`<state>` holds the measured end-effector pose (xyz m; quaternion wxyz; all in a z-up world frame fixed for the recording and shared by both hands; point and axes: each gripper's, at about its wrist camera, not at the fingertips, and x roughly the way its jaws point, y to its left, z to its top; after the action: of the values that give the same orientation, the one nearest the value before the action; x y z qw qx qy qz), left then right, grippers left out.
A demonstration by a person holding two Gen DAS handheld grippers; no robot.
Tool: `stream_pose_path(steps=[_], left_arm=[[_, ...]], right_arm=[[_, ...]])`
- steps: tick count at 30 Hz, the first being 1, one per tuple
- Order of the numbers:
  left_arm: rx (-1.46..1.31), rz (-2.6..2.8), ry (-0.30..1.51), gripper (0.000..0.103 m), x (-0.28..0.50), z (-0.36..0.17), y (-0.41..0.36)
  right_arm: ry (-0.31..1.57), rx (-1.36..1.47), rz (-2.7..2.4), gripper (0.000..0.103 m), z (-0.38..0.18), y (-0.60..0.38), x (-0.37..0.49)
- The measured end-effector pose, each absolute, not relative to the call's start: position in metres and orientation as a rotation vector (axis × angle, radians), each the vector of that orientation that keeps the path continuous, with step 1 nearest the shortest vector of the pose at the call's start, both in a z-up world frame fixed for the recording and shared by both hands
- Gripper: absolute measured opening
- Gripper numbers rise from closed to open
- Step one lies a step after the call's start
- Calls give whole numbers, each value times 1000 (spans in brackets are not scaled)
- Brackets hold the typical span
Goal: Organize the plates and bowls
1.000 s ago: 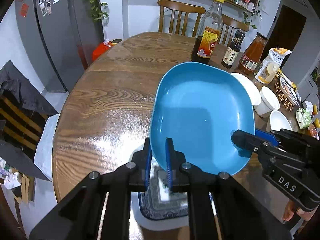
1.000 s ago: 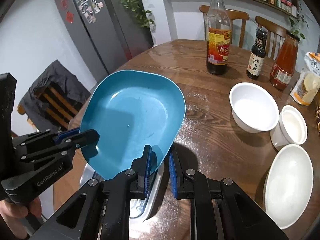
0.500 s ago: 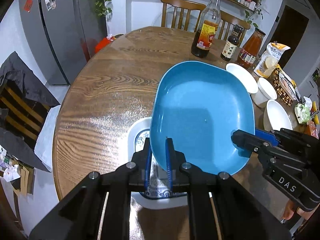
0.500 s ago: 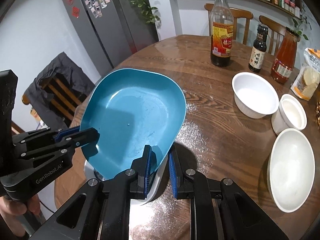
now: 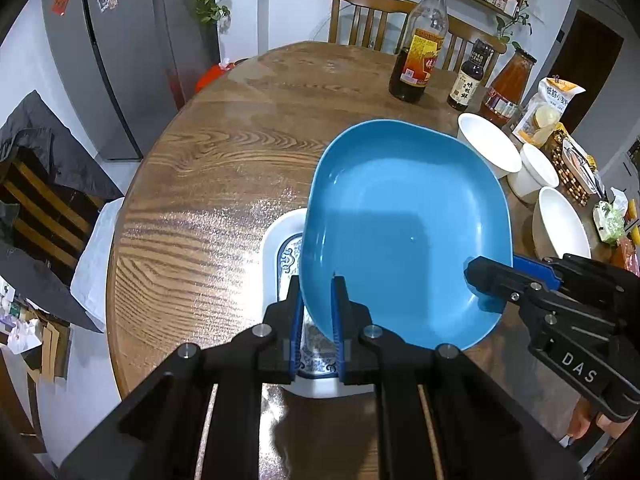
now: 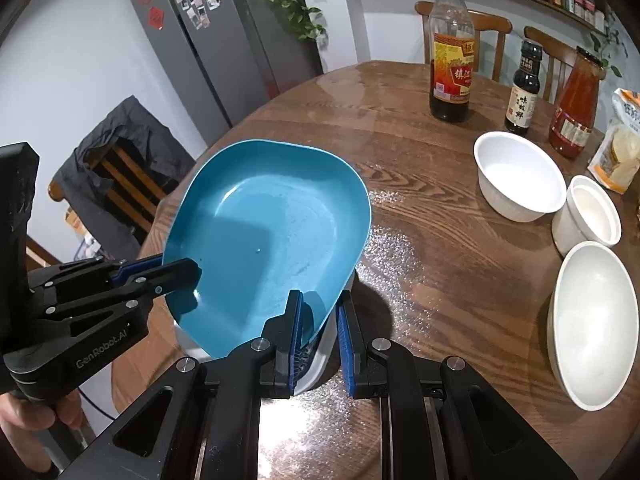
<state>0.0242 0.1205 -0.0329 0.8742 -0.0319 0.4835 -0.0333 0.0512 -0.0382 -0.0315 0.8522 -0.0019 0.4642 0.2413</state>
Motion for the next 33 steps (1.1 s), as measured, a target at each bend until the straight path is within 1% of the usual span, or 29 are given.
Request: stream_pose_path(steps=[13, 24, 30, 33], left_arm=[[-52, -64, 1037, 12, 19, -41, 124], [-42, -52, 1087, 12, 11, -56, 131], [-30, -28, 1104, 16, 10, -67, 135], [-19, -7, 1094, 16, 9, -66, 137]], right_arm=[[1011, -9, 516, 19, -42, -32, 49], [1087, -19, 516, 19, -66, -20, 48], [1095, -50, 506, 19, -71, -11, 49], [1089, -61, 493, 24, -72, -10, 50]])
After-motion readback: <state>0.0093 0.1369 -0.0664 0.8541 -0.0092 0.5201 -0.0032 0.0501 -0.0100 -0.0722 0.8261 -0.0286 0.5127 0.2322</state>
